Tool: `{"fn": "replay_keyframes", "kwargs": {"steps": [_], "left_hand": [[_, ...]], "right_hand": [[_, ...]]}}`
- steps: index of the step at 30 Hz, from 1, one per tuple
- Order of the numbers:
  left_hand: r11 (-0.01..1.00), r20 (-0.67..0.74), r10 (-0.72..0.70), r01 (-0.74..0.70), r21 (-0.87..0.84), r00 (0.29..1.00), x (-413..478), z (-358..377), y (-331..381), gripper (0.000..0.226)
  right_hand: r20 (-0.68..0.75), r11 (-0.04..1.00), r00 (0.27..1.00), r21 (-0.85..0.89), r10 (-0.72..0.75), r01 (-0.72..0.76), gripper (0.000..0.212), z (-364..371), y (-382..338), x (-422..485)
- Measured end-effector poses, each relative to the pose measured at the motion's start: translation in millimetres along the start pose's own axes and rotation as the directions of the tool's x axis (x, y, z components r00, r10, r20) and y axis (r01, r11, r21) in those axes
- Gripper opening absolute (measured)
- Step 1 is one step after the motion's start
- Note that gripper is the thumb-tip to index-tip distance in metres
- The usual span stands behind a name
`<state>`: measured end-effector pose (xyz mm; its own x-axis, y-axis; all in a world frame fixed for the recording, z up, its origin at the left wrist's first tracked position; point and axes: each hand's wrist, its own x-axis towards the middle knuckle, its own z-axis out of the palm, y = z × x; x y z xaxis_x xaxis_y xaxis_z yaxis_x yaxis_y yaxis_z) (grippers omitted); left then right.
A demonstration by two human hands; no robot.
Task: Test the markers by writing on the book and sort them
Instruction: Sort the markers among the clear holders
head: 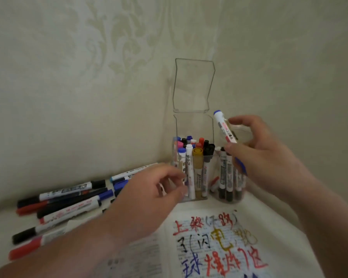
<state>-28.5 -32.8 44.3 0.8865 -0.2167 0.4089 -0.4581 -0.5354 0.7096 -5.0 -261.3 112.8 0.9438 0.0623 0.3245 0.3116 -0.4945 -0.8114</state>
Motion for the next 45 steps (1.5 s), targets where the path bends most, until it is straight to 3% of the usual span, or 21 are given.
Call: {"fn": "replay_keyframes", "kwargs": {"steps": [3, 6, 9, 10, 14, 18, 21, 24, 29, 32, 35, 38, 41, 45], "left_hand": [[0.977, -0.013, 0.109, -0.105, 0.184, 0.994, 31.0, -22.9, 12.0, 0.014], [0.814, 0.075, 0.211, -0.218, 0.539, 0.975, 65.1, -35.3, 16.7, 0.035], [0.704, 0.126, 0.173, -0.212, 0.677, 0.977, 85.1, -27.9, 19.7, 0.039], [0.698, 0.14, 0.175, -0.223, 0.68, 0.975, 87.9, -24.4, 18.5, 0.039], [0.692, 0.193, 0.174, -0.26, 0.673, 0.965, 88.9, -21.3, 11.1, 0.048], [0.685, 0.275, 0.125, -0.283, 0.671, 0.953, 88.1, -16.3, 6.0, 0.057], [0.733, 0.257, 0.162, -0.291, 0.615, 0.953, 86.8, -14.5, 4.0, 0.047], [0.744, 0.258, 0.181, -0.304, 0.595, 0.949, 88.9, -15.5, 1.5, 0.038], [0.796, 0.273, 0.159, -0.286, 0.533, 0.949, 89.9, -17.8, 1.5, 0.043], [0.81, 0.269, 0.166, -0.287, 0.512, 0.949, 89.1, -17.1, -0.2, 0.045], [0.826, 0.253, 0.169, -0.277, 0.491, 0.953, 89.5, -16.2, -4.4, 0.041], [0.885, 0.194, 0.196, -0.259, 0.388, 0.961, 87.0, -15.2, -8.4, 0.038], [0.939, 0.079, 0.2, -0.214, 0.268, 0.977, 81.7, -12.8, -9.7, 0.041], [0.97, -0.048, 0.16, -0.148, 0.194, 0.986, 76.5, -8.7, -8.3, 0.043]], "right_hand": [[0.035, 0.998, 0.999, 0.057, -0.016, 0.014, 0.032, -9.6, -15.7, 19.3], [0.042, 0.991, 0.998, 0.129, -0.054, 0.048, 0.022, -12.6, -29.1, 33.7], [-0.023, 0.972, 0.993, 0.203, -0.114, 0.116, 0.008, -9.9, -36.3, 46.0], [-0.07, 0.97, 0.989, 0.2, -0.128, 0.139, 0.002, -8.6, -36.4, 49.2], [-0.23, 0.958, 0.965, 0.223, -0.126, 0.178, 0.024, -4.1, -27.8, 55.8], [-0.167, 0.978, 0.977, 0.138, -0.132, 0.156, 0.021, 4.3, -26.8, 55.7], [-0.118, 0.973, 0.973, 0.093, -0.2, 0.211, 0.017, 11.0, -26.1, 55.7], [-0.13, 0.952, 0.949, 0.066, -0.288, 0.298, 0.022, 16.8, -23.0, 55.1], [-0.172, 0.923, 0.913, 0.045, -0.37, 0.383, 0.024, 15.7, -17.9, 54.7], [-0.088, 0.947, 0.943, -0.03, -0.32, 0.319, 0.032, 22.3, -9.6, 57.2], [0.036, 0.929, 0.961, -0.248, -0.276, 0.276, 0.041, 34.0, -5.1, 55.8], [0.105, 0.848, 0.96, -0.45, -0.259, 0.279, 0.017, 40.1, -15.8, 49.9], [0.183, 0.772, 0.971, -0.591, -0.153, 0.234, 0.029, 40.6, -26.6, 49.2], [0.312, 0.605, 0.949, -0.764, 0.045, 0.223, 0.013, 51.3, -33.7, 49.4]]}}
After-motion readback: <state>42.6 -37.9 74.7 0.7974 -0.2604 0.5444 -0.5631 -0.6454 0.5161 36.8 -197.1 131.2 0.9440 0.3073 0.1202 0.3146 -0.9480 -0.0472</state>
